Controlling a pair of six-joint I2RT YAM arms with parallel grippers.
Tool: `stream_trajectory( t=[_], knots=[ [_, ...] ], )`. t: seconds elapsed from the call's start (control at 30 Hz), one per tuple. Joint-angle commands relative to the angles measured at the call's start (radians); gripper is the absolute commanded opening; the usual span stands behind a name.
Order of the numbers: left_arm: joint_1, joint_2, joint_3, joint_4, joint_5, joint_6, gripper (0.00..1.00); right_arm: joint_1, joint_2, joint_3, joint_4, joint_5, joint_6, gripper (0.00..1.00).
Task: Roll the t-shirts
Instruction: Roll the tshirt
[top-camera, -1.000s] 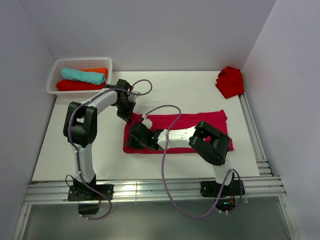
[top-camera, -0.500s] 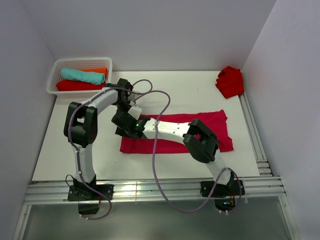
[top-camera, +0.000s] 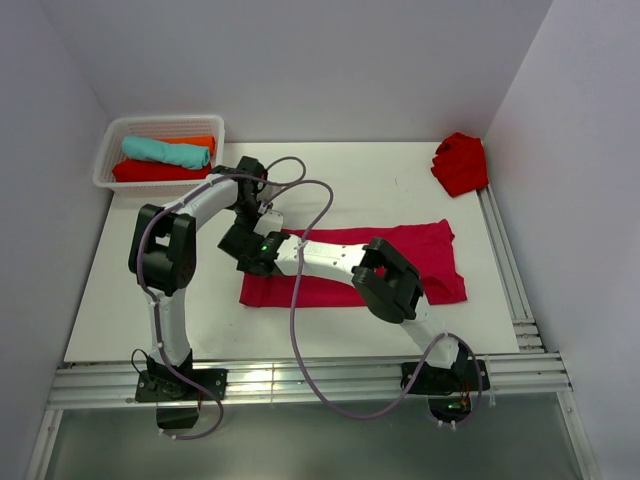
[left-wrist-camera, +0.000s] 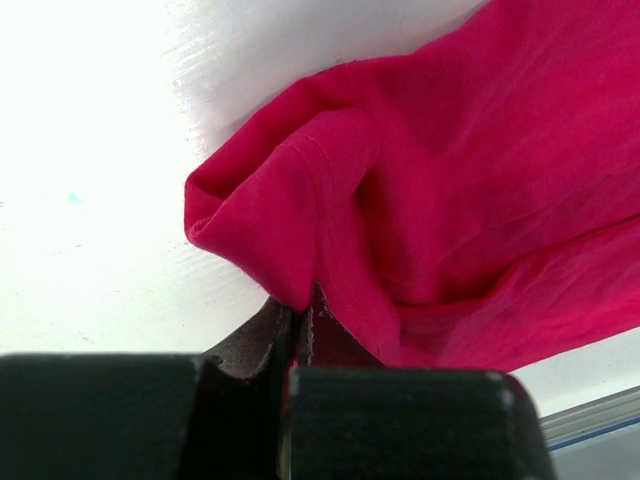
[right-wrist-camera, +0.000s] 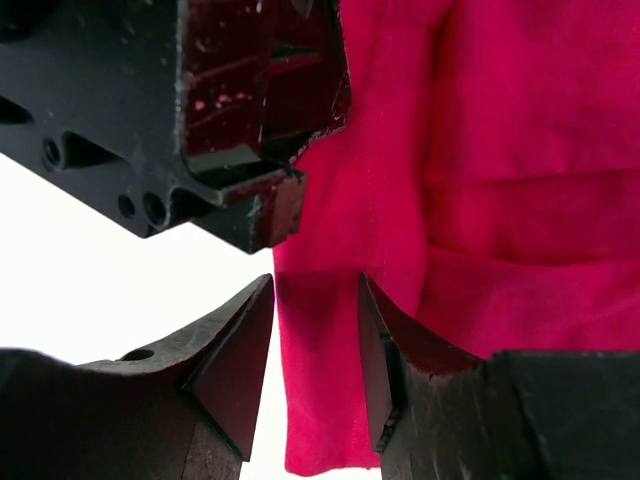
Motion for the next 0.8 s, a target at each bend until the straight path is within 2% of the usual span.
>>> stream_trajectory(
  t=[0.0,0.33,0.63,0.77],
  knots=[
    [-0.010,-0.009,0.039,-0.007,-0.010,-0.016,0.00,0.006,-0.012,0.032,-0.020,0.059,-0.013,0.47],
    [-0.016,-0.009,0.039,-0.018,-0.011,-0.016,0.00,0.004,0.092,0.167,-0.094,0.048,-0.023,0.48],
    [-0.020,-0.008,0.039,-0.018,-0.005,-0.014,0.00,0.000,0.132,0.184,-0.120,0.045,-0.013,0.48],
    [-0.020,-0.008,0.038,-0.018,0.000,-0.011,0.00,-0.003,0.138,0.175,-0.098,0.034,-0.017,0.41]
  ],
)
